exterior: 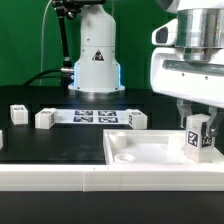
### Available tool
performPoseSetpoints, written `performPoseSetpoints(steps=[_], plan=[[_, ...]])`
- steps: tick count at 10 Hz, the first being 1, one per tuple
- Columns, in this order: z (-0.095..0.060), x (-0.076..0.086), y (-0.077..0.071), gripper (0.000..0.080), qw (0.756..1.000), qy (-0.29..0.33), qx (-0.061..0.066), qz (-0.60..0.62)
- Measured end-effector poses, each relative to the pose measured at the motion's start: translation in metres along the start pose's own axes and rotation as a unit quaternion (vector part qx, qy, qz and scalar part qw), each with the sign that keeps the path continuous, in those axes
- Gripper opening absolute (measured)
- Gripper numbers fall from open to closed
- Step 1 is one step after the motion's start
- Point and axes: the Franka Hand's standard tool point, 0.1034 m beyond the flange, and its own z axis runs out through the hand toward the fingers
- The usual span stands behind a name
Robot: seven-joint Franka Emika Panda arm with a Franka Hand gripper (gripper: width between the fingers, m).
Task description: Assemble one leg
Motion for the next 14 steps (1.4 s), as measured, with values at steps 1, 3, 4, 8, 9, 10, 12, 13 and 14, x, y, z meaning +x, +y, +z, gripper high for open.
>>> performPoseSetpoints(steps=[1, 3, 4, 8, 9, 10, 12, 13, 14], plan=[[0.0001, -0.0005, 0.0008, 0.0291, 0.998, 0.001, -0.002, 0.06], [0.0002, 0.0018, 0.0016, 0.0291, 0.994, -0.008, -0.001, 0.107], [0.0003, 0.0021, 0.0021, 0.0291, 0.992, -0.011, 0.001, 0.13], [0.0005, 0.001, 0.002, 0.053, 0.995, -0.011, 0.0, 0.099], [0.0005, 0.0001, 0.0018, 0.0628, 0.999, -0.011, 0.001, 0.046], [0.0001, 0.0006, 0.0016, 0.0643, 0.999, -0.011, 0.002, -0.03], [0.0001, 0.0012, 0.0014, 0.0649, 0.991, -0.01, 0.004, -0.131], [0.0003, -0.0017, 0.001, 0.0649, 0.984, -0.01, 0.004, -0.18], [0.0004, -0.0039, 0.0007, 0.0649, 0.977, -0.01, 0.005, -0.213]])
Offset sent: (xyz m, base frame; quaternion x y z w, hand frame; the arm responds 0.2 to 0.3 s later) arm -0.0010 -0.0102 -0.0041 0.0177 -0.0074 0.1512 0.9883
